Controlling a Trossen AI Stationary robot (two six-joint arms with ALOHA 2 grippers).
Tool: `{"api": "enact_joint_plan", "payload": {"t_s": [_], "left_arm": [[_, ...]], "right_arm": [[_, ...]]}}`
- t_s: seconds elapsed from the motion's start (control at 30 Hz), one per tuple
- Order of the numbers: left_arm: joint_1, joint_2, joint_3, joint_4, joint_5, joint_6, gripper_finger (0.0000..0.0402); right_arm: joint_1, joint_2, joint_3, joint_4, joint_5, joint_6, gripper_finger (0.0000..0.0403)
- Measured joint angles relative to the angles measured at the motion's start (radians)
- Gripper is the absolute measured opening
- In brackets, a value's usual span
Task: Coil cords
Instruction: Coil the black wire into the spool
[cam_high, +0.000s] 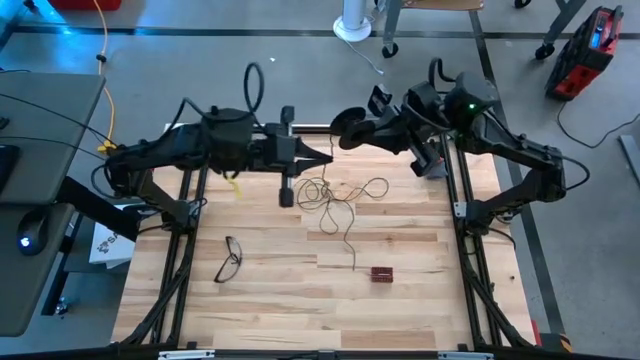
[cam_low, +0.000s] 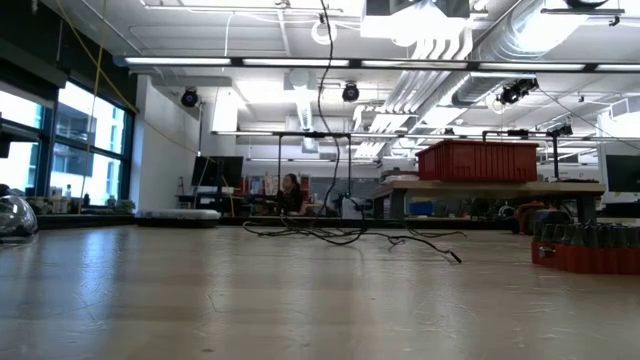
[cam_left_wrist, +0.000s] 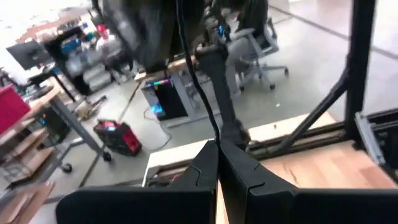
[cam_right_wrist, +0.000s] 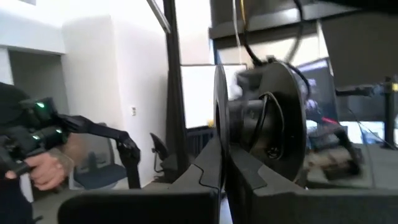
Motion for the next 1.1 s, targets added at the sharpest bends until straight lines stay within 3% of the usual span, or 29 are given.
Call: {"api": "enact_joint_plan", "payload": {"t_s": [0.2,0.47,0.77,1.1], "left_arm": [[0.036,0.004,0.002,0.011,0.004,-0.019,0.0],[0.069,0.06,0.0,0.113,0.124,-0.058,0.0],[0.083,0.113,0.001,0.224,0.15,0.036,0.0],[0.102,0.093,0.023,0.229,0.162,0.131,0.0]], "right_arm": [[0.004,0.002,0.0,0.06,-0.031,0.052,0.0],[0.062,0.005,0.0,0.127,-0.007,0.024,0.0],[0.141,0.034,0.0,0.152,0.0,0.023,0.0],[0.225,0.052,0.002,0.071,-0.003,0.015,0.0]]}}
